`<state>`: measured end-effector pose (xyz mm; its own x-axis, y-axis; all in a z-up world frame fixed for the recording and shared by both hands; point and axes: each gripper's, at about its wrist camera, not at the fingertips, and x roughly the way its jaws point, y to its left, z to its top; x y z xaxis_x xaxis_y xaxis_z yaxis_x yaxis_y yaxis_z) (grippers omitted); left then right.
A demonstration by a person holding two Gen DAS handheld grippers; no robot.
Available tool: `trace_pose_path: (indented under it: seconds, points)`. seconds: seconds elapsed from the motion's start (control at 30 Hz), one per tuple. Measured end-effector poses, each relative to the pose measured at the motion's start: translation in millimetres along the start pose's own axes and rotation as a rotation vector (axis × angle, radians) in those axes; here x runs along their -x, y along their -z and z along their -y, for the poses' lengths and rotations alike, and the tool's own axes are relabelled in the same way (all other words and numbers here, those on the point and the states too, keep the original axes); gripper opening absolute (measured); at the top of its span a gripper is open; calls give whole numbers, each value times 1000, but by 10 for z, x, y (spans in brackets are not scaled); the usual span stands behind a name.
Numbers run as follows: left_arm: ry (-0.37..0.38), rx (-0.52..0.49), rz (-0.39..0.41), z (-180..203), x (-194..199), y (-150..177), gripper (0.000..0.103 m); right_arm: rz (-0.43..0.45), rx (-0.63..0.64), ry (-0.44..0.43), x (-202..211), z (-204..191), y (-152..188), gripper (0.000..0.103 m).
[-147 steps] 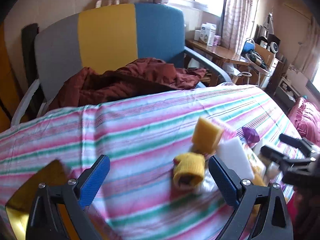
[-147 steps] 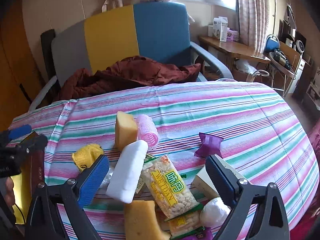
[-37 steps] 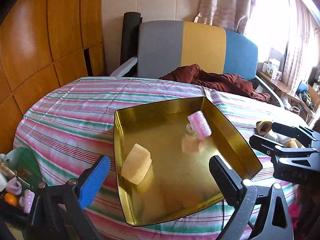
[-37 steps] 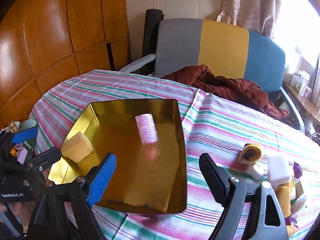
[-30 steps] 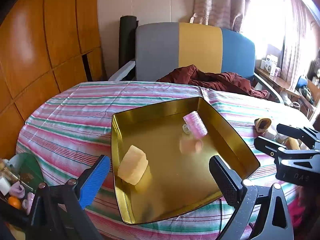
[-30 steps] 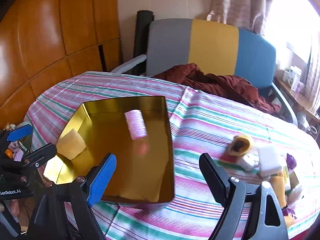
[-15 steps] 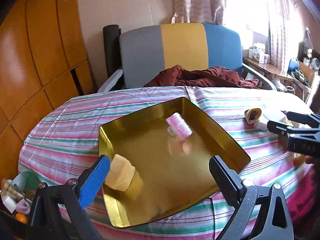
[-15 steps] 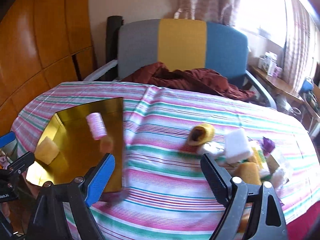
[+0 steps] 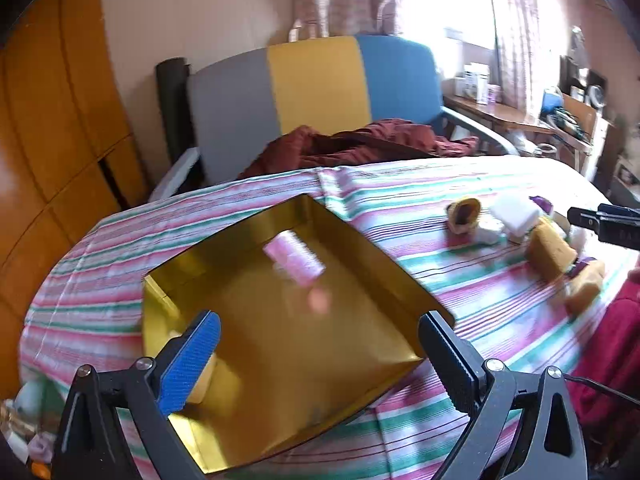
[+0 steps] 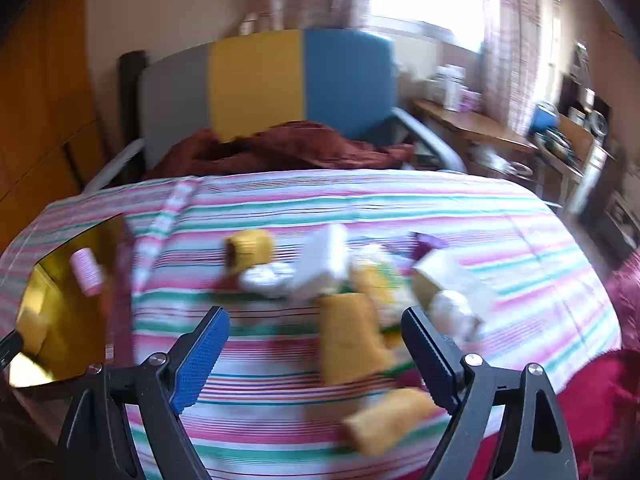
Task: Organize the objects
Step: 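Move both grippers back from the tray to the pile of items, then grasp the purple snack packet with the right gripper while the left grasps a rectangular yellow sponge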
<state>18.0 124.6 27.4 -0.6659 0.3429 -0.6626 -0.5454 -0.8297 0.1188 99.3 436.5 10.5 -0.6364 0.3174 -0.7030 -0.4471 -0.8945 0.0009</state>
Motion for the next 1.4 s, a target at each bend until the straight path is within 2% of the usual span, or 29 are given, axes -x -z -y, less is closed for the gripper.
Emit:
trace_pose_path:
  seconds: [0.1,0.33,0.47,0.57,0.7,0.83,1.0,1.1,1.23,1.27,1.3,1.33,1.37,1.4]
  points:
    - [51,-27,-3,128,-58,-74,100,-5,-86,47,19,361,-1,97]
    - [190,-103,-14,586,-226,-235,100,-12,-303,59,28,1011,62,97]
    - [260,-168,-24,919,-355,-296,98,-47,-420,-8,-82,1215,143,97]
    - [329,-189,-39,1129,-442,-353,92,-56,-519,-64,-123,1362,240,97]
    - [436,-212,-47,1430,-518,-426,83,-34,-537,-88,-96,1368,241,97]
    - [583,-265,-61,1792,-572,-445,80,-16,-554,-110,-77,1401,252,97]
    - [720,-332,-115,2254,-666,-387,76,19,-582,-150,-44,1452,269,97]
    - [771,-398,-116,2523,-655,-368,76,6,-579,-151,-75,1445,261,97]
    - [786,-447,-151,2824,-735,-335,74,-1,-584,-164,-101,1463,264,97]
    - [787,-448,-177,2884,-792,-318,64,-4,-585,-167,-109,1466,264,97]
    - [788,-446,-202,2921,-844,-287,46,-7,-586,-169,-118,1470,264,97]
    - [794,-439,-234,2953,-900,-265,33,-10,-586,-170,-126,1472,264,97]
    - [803,-424,-258,2958,-942,-241,33,-12,-586,-171,-130,1471,263,97]
    - [808,-409,-241,2930,-928,-230,32,-14,-586,-172,-132,1469,264,97]
